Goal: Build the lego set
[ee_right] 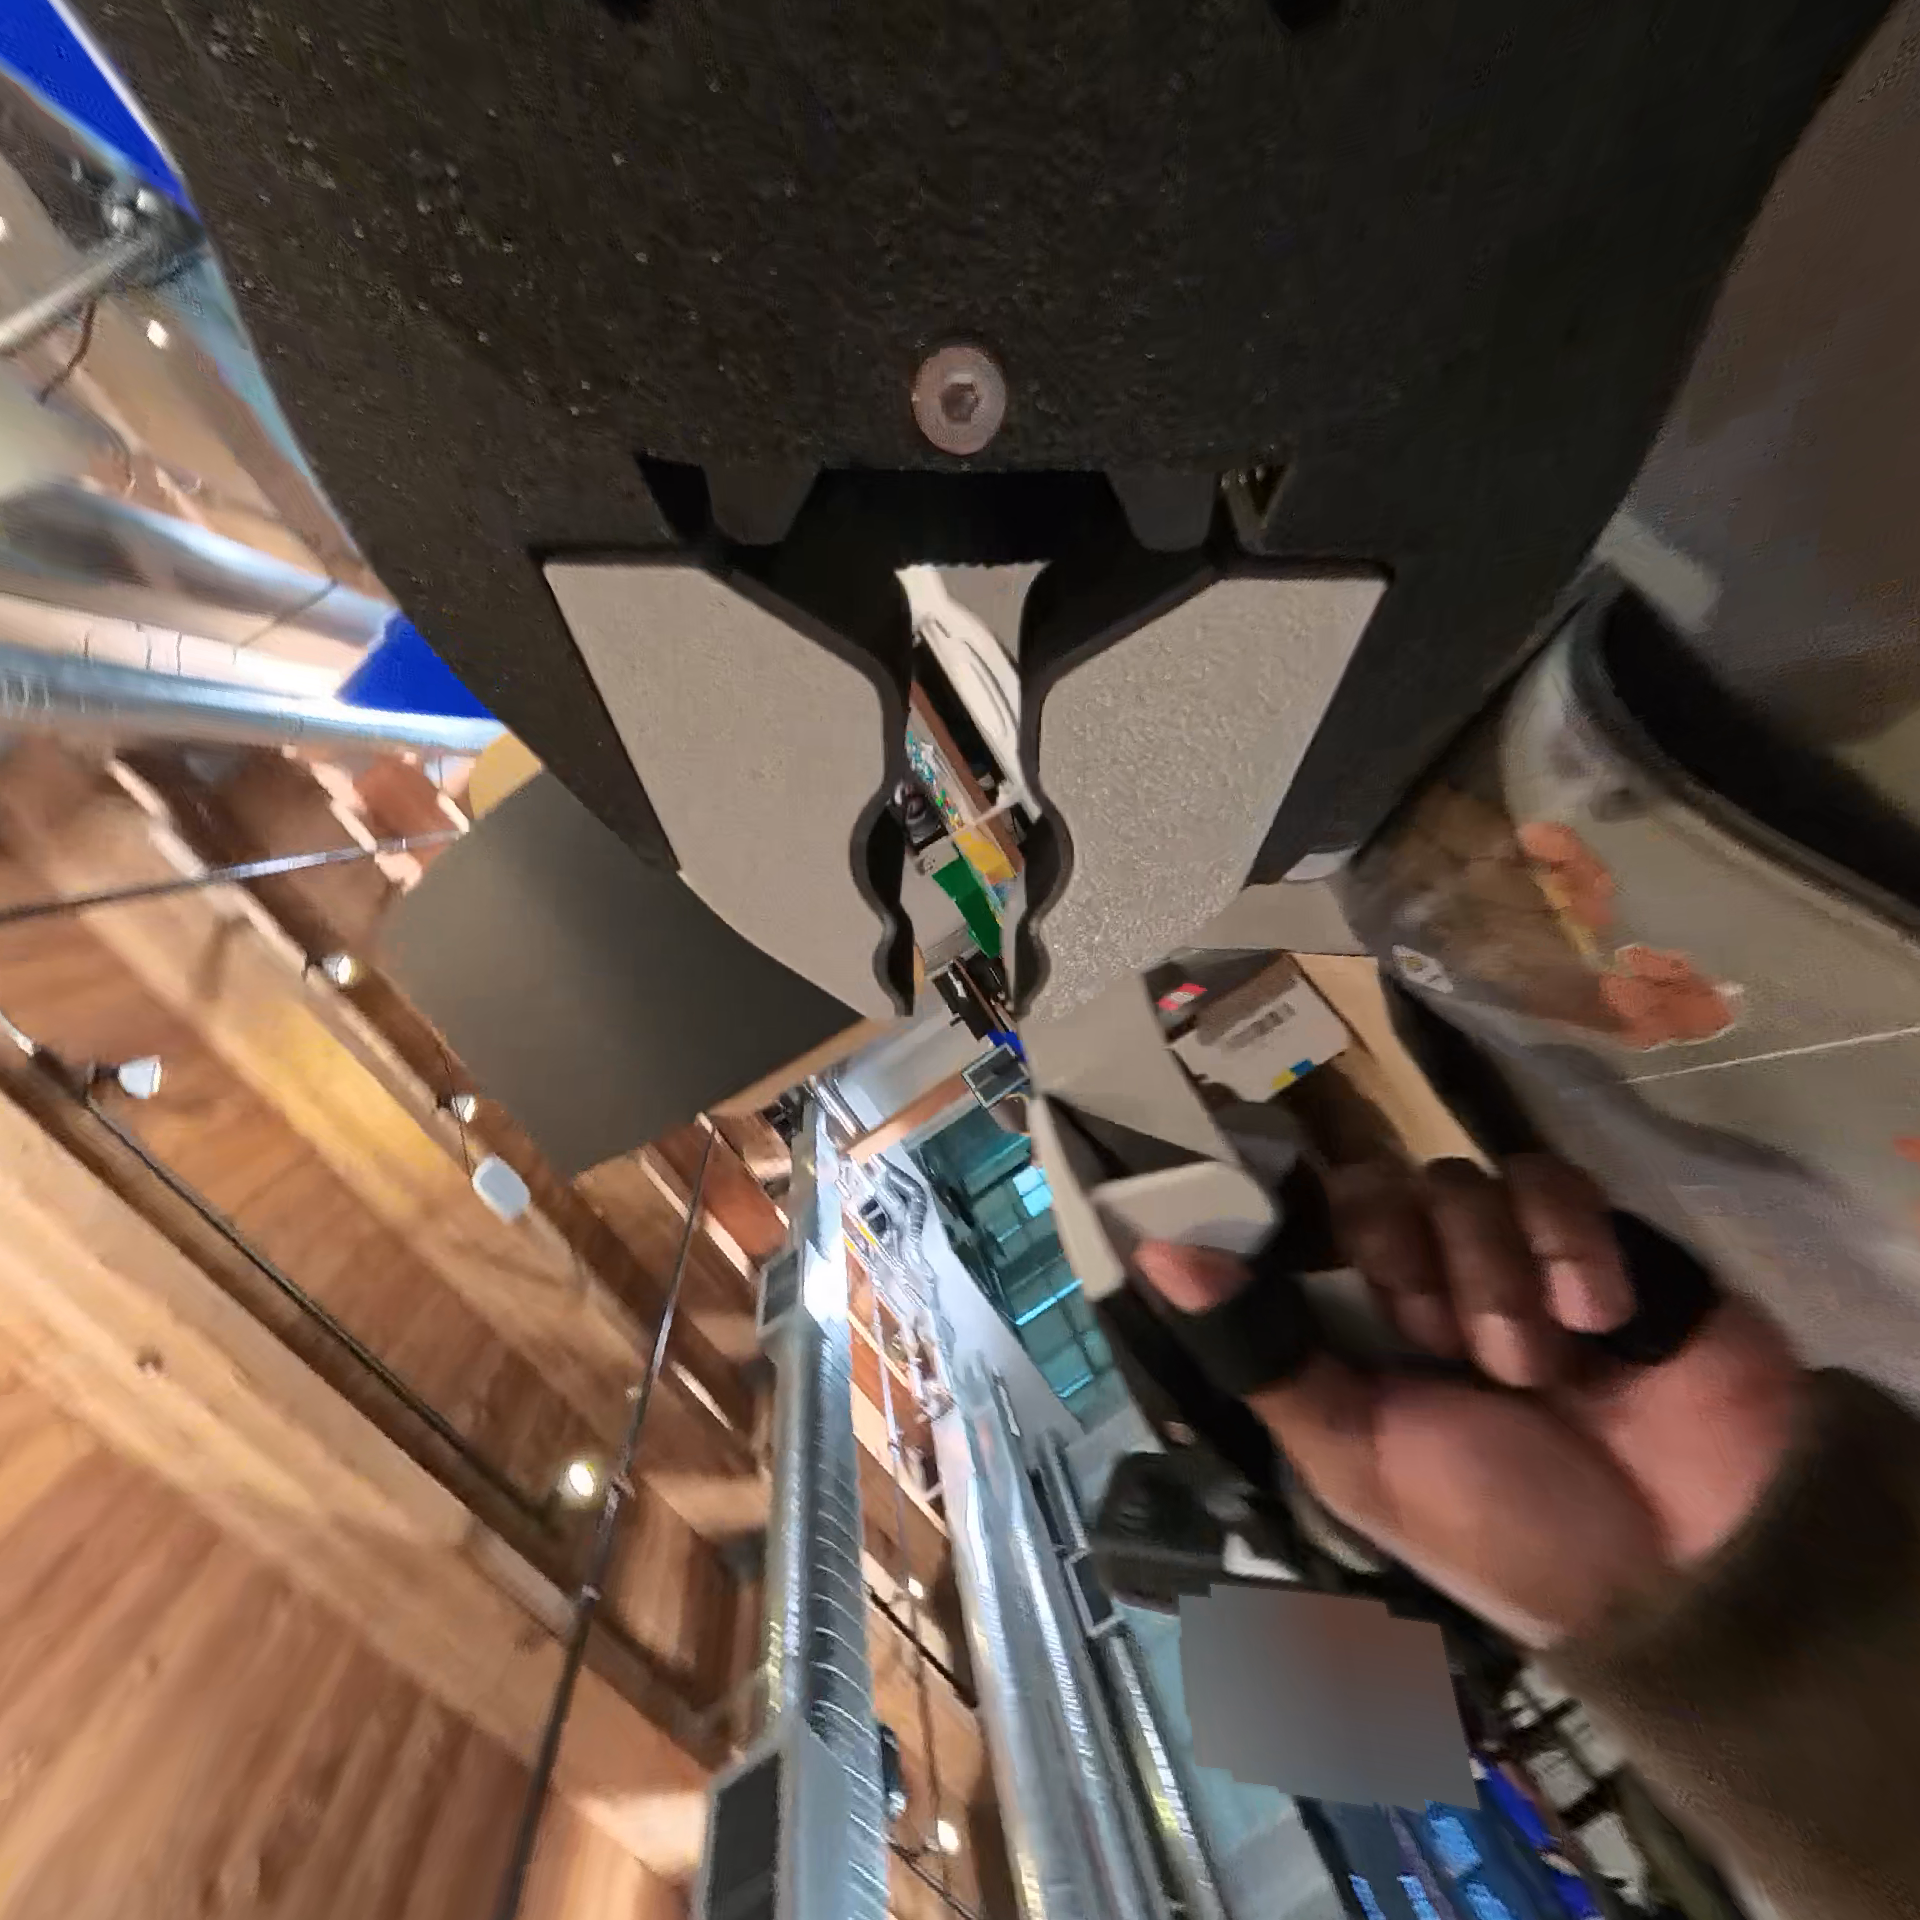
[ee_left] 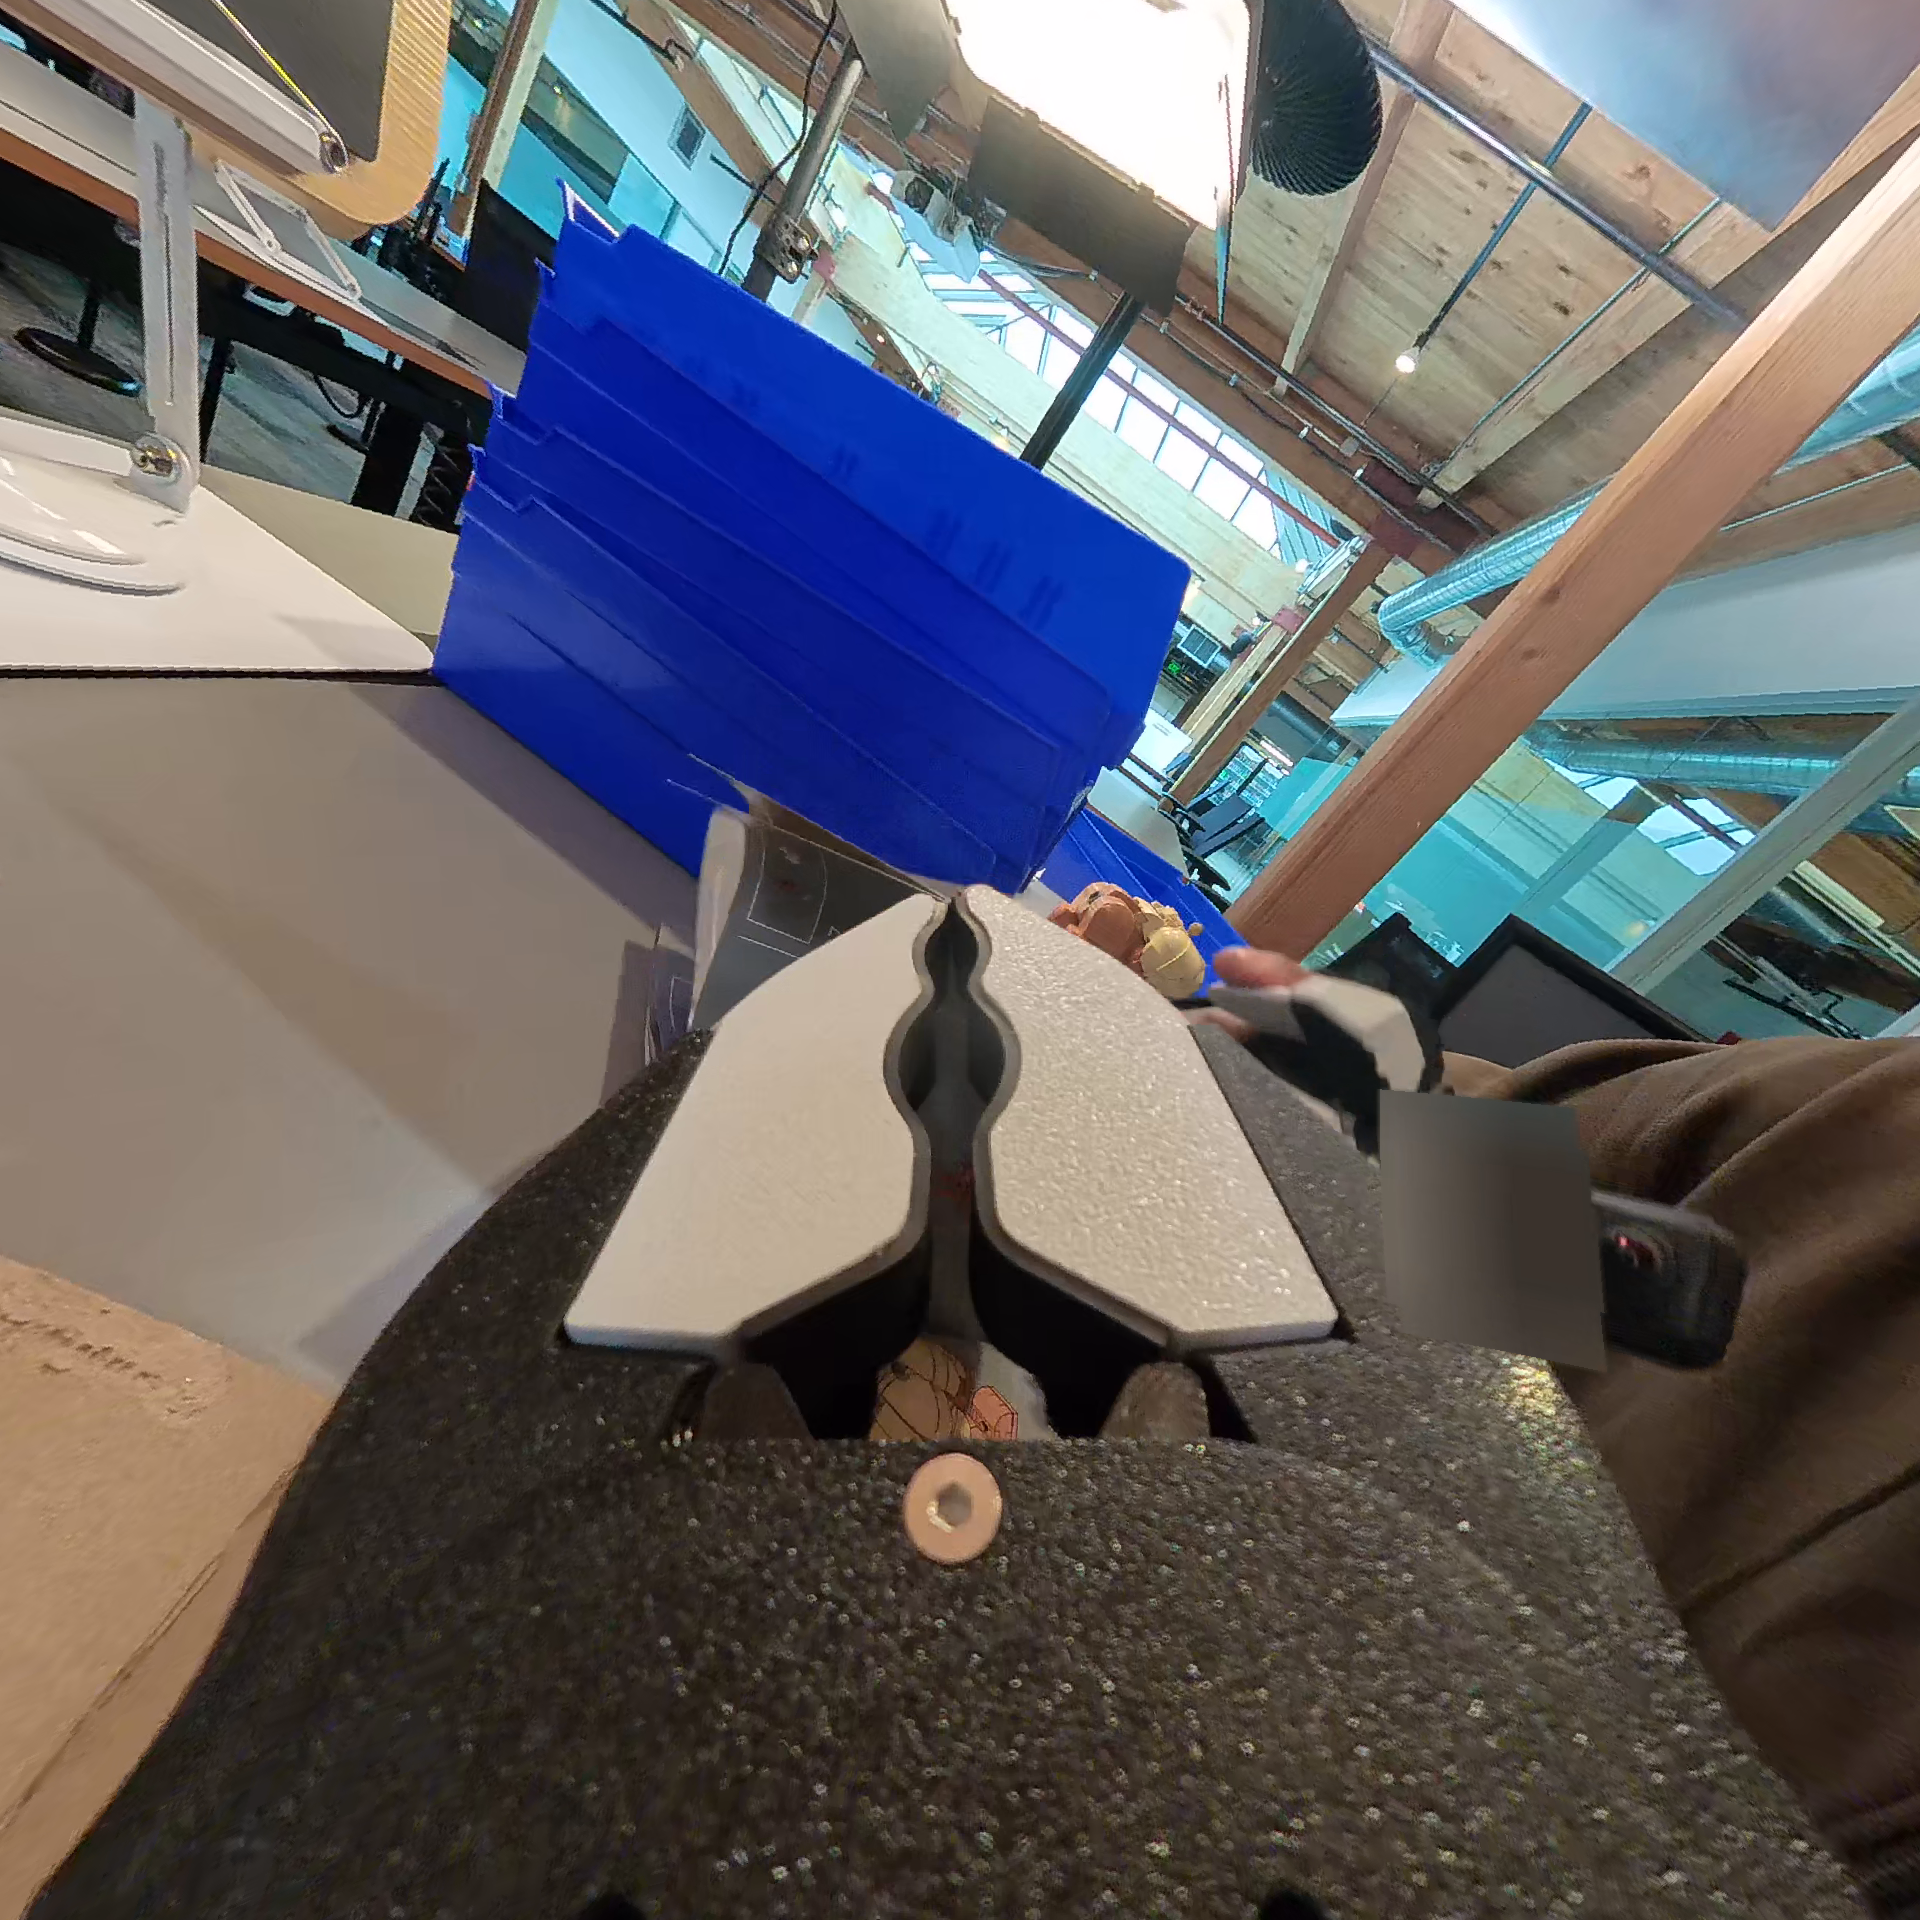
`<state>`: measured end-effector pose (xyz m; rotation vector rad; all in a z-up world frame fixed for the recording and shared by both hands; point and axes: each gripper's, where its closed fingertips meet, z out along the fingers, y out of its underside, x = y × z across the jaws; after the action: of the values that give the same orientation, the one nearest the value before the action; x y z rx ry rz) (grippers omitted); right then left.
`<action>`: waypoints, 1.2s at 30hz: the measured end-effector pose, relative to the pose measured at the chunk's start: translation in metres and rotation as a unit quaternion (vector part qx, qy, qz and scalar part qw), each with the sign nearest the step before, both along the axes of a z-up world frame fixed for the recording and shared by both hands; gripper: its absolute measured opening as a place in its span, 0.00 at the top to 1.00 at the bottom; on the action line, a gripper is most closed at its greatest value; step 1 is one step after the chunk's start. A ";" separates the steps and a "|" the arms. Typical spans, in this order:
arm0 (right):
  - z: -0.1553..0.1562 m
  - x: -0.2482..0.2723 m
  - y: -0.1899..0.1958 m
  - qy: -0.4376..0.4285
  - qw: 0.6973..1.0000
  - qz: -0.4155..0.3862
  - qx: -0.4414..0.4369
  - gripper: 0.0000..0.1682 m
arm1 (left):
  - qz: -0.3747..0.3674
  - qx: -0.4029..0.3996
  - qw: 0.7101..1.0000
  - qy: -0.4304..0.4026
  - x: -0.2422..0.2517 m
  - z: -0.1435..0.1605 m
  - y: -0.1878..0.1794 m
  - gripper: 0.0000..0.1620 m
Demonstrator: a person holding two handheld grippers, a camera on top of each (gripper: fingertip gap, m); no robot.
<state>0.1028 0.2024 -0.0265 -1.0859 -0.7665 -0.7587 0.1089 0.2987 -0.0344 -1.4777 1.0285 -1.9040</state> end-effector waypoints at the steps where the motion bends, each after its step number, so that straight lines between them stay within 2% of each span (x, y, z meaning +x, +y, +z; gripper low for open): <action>1: -0.004 -0.005 0.000 -0.014 1.000 0.004 -0.004 0.89 | 0.000 -0.001 1.000 -0.001 0.000 0.000 0.000 1.00; 5: -0.014 0.000 0.008 -0.001 0.999 -0.002 -0.043 0.90 | -0.004 -0.003 1.000 -0.001 0.000 -0.001 -0.001 1.00; 10: -0.036 0.011 0.023 0.012 0.993 -0.020 -0.112 0.84 | -0.016 0.000 1.000 0.002 0.003 -0.002 -0.009 1.00; 18: -0.039 0.012 0.025 0.001 0.993 -0.026 -0.118 0.83 | -0.025 -0.007 1.000 -0.002 0.003 0.000 -0.014 1.00; 26: -0.035 0.011 0.024 -0.045 0.993 -0.054 -0.092 0.76 | -0.022 -0.021 0.999 -0.009 0.002 0.003 -0.012 1.00; 29: -0.029 0.021 0.025 -0.028 0.994 -0.076 -0.078 0.83 | -0.033 -0.020 0.999 -0.009 0.003 0.003 -0.017 1.00; 31: -0.021 0.026 0.023 -0.008 0.995 -0.078 -0.061 0.98 | -0.041 -0.025 0.999 -0.010 0.004 0.003 -0.020 0.99; 36: -0.018 0.028 0.022 -0.002 0.995 -0.077 -0.056 1.00 | -0.045 -0.027 0.998 -0.019 0.003 0.007 -0.021 0.99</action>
<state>0.1306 0.2240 -0.0448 -1.2549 -0.7413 -0.8562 0.1119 0.2772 -0.0270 -1.4409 1.0501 -2.0303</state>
